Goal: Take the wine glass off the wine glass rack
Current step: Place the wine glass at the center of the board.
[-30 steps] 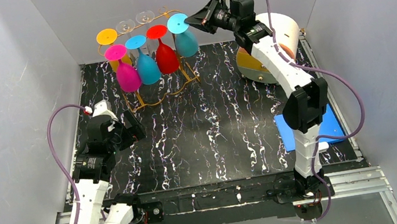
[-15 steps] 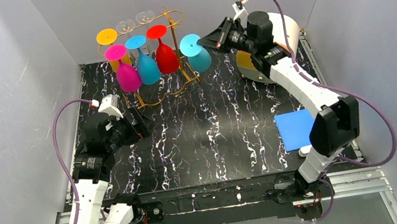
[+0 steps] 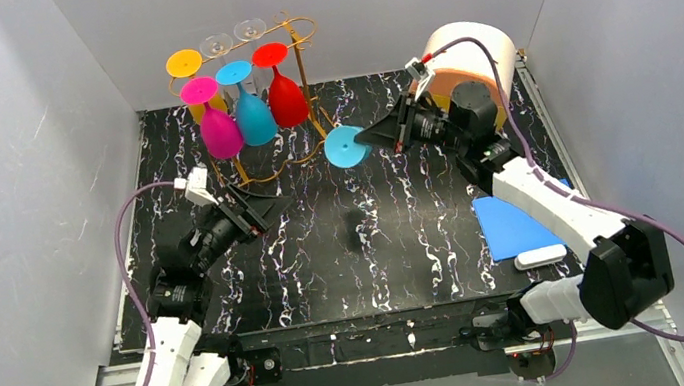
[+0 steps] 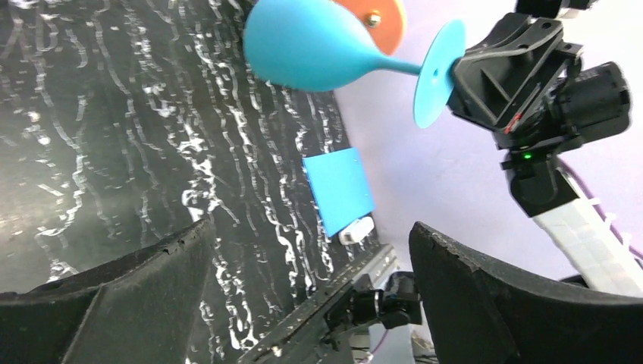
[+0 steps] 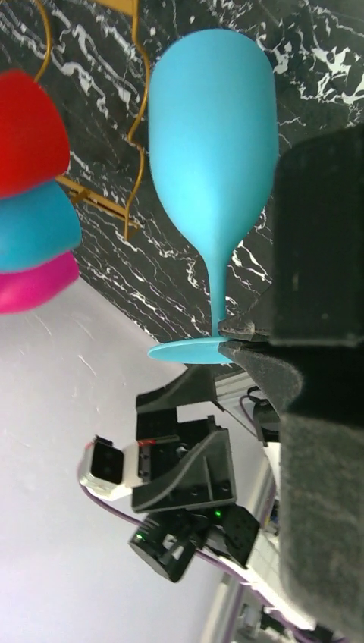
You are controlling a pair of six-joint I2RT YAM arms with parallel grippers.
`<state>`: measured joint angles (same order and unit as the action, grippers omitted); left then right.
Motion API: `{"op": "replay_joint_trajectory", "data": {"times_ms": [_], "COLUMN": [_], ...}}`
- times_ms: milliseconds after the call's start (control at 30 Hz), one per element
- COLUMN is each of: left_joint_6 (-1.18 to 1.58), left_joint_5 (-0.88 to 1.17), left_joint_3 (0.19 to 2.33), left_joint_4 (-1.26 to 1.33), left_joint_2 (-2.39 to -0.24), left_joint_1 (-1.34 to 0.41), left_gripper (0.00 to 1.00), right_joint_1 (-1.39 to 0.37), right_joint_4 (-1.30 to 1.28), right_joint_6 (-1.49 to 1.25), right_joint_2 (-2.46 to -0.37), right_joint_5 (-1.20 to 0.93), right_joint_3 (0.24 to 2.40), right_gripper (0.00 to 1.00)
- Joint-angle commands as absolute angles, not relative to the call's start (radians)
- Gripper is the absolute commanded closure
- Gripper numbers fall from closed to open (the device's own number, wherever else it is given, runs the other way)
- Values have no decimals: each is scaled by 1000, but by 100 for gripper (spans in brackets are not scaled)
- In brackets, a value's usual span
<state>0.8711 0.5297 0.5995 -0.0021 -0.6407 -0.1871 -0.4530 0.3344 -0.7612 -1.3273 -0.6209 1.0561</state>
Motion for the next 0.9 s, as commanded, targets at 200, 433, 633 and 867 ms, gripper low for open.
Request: {"op": "replay_joint_trajectory", "data": {"times_ms": [200,433,633,867], "left_joint_6": [991,962,949,1015], "left_joint_5": [477,381,378,376], "left_joint_3": [574,631,627,588], "left_joint_4": [206,294,342,466], "left_joint_2": [-689,-785,-803,-836], "left_joint_1": [-418,-559,-595,-603], "left_gripper": [10,16,31,53], "right_joint_1": [-590,-607,-609,-609], "right_joint_4": [431,418,487,557], "right_joint_6": [-663,-666,-723,-775], "right_joint_2": [-1190,-1159,-1169,-1204], "right_joint_5": [-587,-578,-635,-698], "right_joint_3": [968,934,903,906], "right_gripper": [99,99,99,99]}}
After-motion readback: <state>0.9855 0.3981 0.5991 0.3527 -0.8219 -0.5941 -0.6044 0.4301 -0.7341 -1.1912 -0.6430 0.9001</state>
